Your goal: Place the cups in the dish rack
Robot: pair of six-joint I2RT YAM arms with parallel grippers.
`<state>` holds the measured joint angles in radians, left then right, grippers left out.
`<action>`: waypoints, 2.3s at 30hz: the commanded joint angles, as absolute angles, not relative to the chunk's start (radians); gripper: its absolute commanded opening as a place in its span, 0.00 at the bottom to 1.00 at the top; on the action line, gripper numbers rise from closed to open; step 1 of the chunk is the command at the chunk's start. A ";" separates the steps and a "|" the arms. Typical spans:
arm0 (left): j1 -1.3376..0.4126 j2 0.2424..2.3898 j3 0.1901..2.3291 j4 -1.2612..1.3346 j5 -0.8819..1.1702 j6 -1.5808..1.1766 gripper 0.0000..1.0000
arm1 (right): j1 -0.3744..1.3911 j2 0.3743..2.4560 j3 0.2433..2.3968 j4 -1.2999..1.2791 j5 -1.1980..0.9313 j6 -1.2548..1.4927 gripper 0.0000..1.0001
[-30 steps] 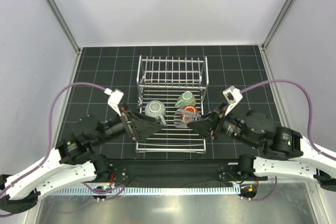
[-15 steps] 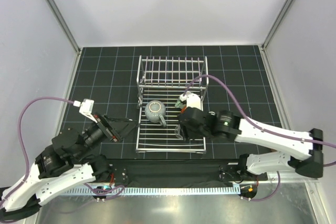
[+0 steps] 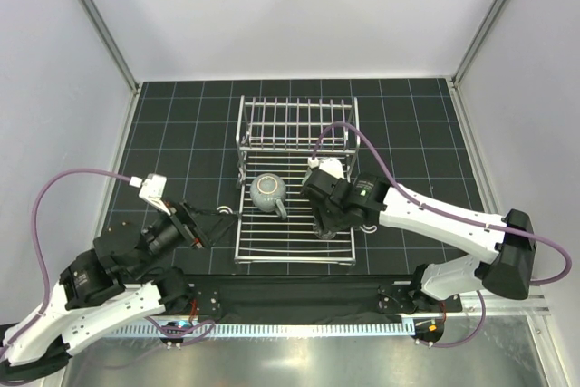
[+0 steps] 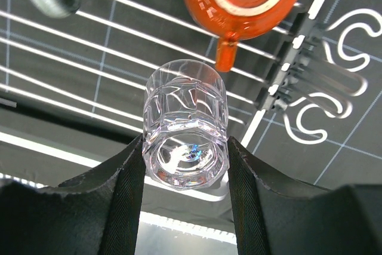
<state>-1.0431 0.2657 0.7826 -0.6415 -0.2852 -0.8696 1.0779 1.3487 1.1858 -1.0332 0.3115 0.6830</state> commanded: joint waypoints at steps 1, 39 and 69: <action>-1.046 0.261 0.821 -0.666 -0.310 -0.839 0.82 | 1.055 1.358 1.175 -1.025 0.311 0.660 0.04; -1.046 0.282 0.891 -0.750 -0.350 -0.802 0.82 | 0.922 1.516 1.184 -0.880 0.360 0.578 0.12; -1.046 0.308 0.884 -0.741 -0.318 -0.839 0.81 | 0.931 1.298 1.161 -0.949 0.344 0.598 0.72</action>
